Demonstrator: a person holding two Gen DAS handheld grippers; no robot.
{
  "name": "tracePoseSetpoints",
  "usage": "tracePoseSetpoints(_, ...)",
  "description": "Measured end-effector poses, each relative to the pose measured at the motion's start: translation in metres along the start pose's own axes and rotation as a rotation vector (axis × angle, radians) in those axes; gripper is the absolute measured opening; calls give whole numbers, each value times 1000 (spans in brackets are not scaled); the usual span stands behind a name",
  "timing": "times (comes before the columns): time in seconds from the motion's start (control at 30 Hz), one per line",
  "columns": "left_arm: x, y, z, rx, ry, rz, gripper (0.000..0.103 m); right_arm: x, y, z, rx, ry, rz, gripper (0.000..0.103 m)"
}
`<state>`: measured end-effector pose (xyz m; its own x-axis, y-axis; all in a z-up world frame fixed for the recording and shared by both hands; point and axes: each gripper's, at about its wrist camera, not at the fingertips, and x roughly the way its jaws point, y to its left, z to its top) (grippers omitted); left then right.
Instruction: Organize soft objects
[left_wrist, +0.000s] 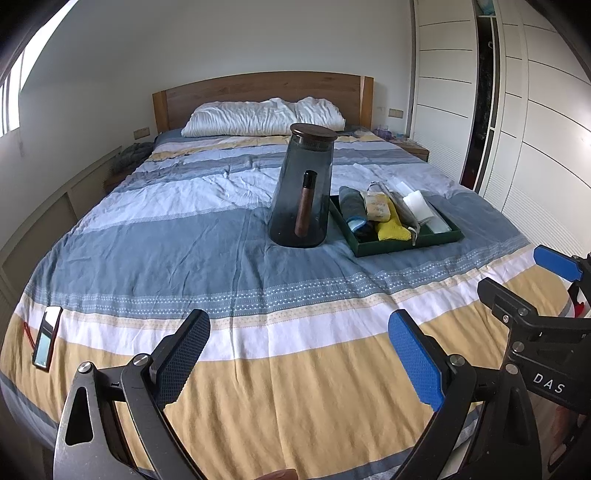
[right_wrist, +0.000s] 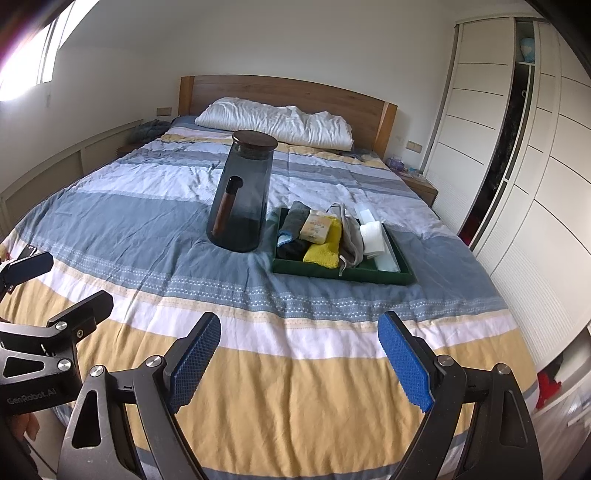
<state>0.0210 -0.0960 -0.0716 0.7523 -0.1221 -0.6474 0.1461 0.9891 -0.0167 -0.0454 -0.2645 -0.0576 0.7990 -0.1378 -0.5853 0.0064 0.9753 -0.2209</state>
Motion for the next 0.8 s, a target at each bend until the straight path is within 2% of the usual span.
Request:
tracePoseSetpoints(0.47, -10, 2, 1, -29, -58, 9, 95, -3, 0, 0, -6, -9, 1, 88)
tracePoseSetpoints(0.8, -14, 3, 2, -27, -67, 14, 95, -7, 3, 0, -13, -19, -3, 88)
